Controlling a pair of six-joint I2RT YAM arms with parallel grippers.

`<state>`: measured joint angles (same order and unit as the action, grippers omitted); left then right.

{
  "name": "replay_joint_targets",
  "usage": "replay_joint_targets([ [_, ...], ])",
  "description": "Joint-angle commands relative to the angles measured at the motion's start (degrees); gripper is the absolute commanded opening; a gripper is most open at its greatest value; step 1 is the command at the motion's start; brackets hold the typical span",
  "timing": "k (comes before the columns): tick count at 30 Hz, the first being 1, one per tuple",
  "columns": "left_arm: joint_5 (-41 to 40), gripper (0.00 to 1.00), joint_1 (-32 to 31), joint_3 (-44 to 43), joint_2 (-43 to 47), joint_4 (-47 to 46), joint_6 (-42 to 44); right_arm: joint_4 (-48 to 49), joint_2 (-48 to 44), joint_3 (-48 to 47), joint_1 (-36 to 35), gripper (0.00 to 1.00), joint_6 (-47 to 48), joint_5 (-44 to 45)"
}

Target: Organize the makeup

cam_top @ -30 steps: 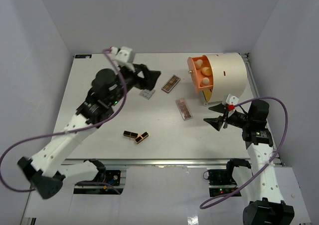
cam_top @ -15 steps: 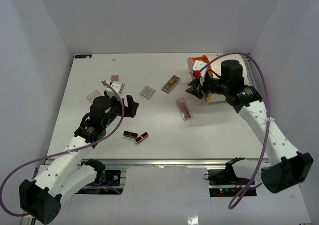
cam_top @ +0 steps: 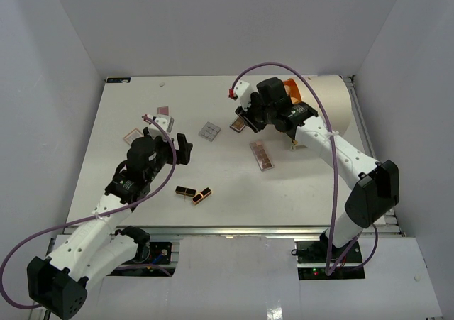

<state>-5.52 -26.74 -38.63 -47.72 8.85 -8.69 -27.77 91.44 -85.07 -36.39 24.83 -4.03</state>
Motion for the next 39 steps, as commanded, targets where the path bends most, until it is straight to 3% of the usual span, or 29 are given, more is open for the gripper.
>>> replay_joint_targets([
  [1,-1.06,0.87,0.73,-1.43,0.78,-0.15,0.78,1.08,0.34,-1.15,-0.61,0.39,-3.03,11.59],
  [9,-0.90,0.87,0.90,-1.45,0.88,-0.23,0.61,3.73,0.65,0.59,-0.61,0.39,-3.73,24.88],
  [16,-1.07,0.88,0.90,-1.45,1.32,-0.15,0.52,6.47,2.15,2.27,-0.61,0.45,-4.43,35.14],
  [31,-0.93,0.88,0.98,-1.45,1.44,-0.30,0.52,12.32,-0.23,7.28,-0.46,0.71,-3.10,45.36],
  [39,-0.84,0.88,0.98,-1.33,1.23,-0.33,0.49,13.18,-1.14,8.61,1.51,0.75,-3.00,45.10],
])
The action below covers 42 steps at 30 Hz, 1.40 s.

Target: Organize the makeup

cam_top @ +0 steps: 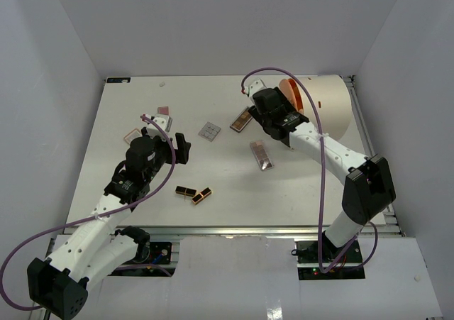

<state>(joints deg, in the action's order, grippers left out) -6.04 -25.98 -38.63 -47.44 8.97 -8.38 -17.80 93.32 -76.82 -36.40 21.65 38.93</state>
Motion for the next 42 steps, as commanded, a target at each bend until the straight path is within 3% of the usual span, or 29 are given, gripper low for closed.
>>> replay_joint_targets([
  [1,-0.29,0.88,0.23,-1.36,0.92,-0.45,0.21,3.21,-3.19,0.58,1.73,0.75,0.12,1.83],
  [14,-0.06,0.88,0.23,-1.27,0.84,-0.51,0.21,2.58,-5.51,1.54,2.82,0.76,-0.30,-1.38],
  [18,1.29,0.88,0.23,-1.14,1.08,-0.76,0.21,-3.64,-10.47,-0.33,2.82,0.79,0.41,-21.13],
  [21,3.94,0.88,0.23,-0.92,1.04,-1.39,0.21,-8.61,-15.73,-0.87,3.16,0.87,6.29,-37.95],
  [25,11.68,0.88,0.23,-0.23,0.43,-3.21,-0.29,-10.06,-24.25,2.77,6.89,0.94,11.50,-58.67],
  [28,18.29,0.88,0.31,-0.04,-1.40,-6.48,-2.75,-9.97,-29.38,6.04,14.09,0.96,11.75,-67.66],
  [31,25.19,0.88,0.31,-0.37,-5.61,-11.65,-10.56,-9.31,-33.83,10.72,22.80,0.94,10.30,-82.86],
  [36,35.36,0.86,0.22,-0.88,-18.26,-31.15,-25.91,-3.57,-39.19,22.51,40.53,0.86,4.94,-105.27],
  [39,37.75,0.86,-0.70,-4.66,-27.60,-37.50,-31.97,0.67,-40.42,30.80,47.39,0.83,2.98,-117.25],
  [42,36.24,0.86,-3.25,-12.09,-37.94,-38.15,-33.42,5.41,-40.82,34.12,53.45,0.82,0.15,-126.59],
])
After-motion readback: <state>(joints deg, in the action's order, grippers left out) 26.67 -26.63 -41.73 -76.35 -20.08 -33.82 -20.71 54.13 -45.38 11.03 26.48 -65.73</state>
